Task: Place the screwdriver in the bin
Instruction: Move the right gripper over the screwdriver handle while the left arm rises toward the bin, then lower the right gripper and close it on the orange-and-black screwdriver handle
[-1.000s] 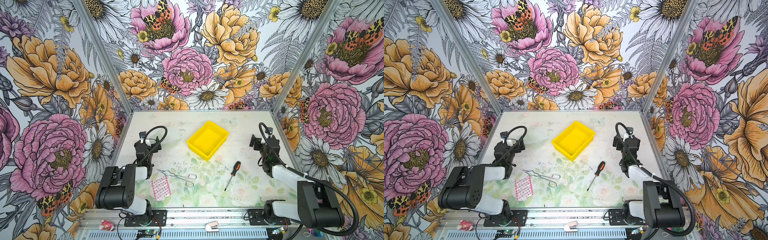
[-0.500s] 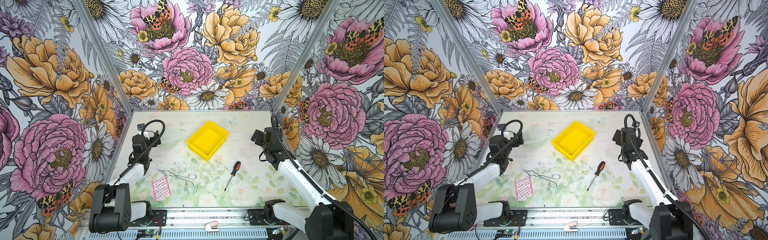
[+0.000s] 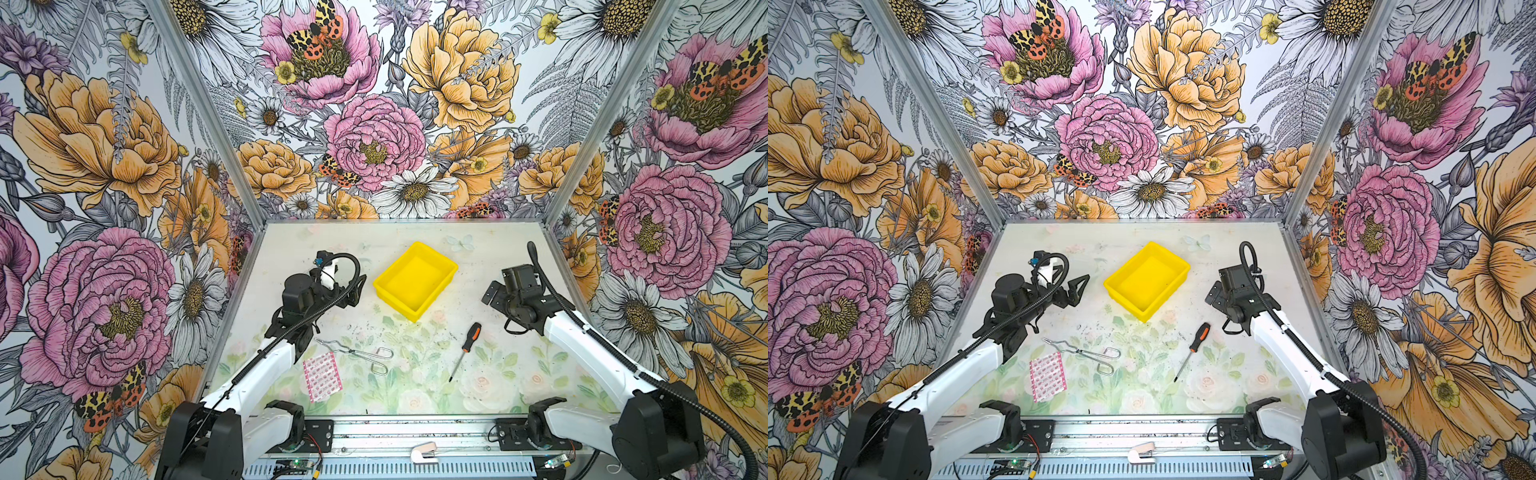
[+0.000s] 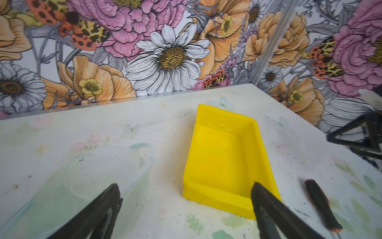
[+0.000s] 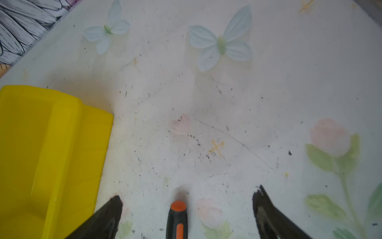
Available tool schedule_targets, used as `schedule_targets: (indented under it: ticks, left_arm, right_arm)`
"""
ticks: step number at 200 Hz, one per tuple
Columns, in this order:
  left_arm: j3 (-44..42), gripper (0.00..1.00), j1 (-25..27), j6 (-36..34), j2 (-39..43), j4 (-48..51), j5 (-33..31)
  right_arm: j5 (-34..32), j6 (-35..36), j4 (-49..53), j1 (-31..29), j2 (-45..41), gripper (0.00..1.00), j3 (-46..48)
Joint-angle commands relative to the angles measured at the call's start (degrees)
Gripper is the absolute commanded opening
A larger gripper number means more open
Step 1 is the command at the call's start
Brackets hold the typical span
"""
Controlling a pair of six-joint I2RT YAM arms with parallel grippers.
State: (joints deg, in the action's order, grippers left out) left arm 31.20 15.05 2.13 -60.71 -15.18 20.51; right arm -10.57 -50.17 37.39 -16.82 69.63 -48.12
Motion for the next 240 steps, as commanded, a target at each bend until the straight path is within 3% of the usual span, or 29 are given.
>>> schedule_targets:
  ticks: [1,57,105,240]
  left_arm:
    - [-1.0,0.99,2.8,-2.7,2.3,0.9,8.8]
    - [-1.8,0.99,12.4,-6.8,3.8,2.8,14.2]
    - [-1.8,0.99,18.3,-10.8,4.1,7.2,10.8]
    - [-1.9,0.99,21.1,-13.6,5.5,9.8,6.8]
  right_arm:
    - [2.2,-5.2,1.2,-3.0,2.0,1.00,0.2]
    - [3.6,-8.9,1.1,-7.3,6.5,0.99,1.3]
    - [3.7,-10.2,0.8,-8.9,9.4,0.98,2.1]
    - [2.3,-10.4,-1.4,-10.9,14.4,0.77,3.0]
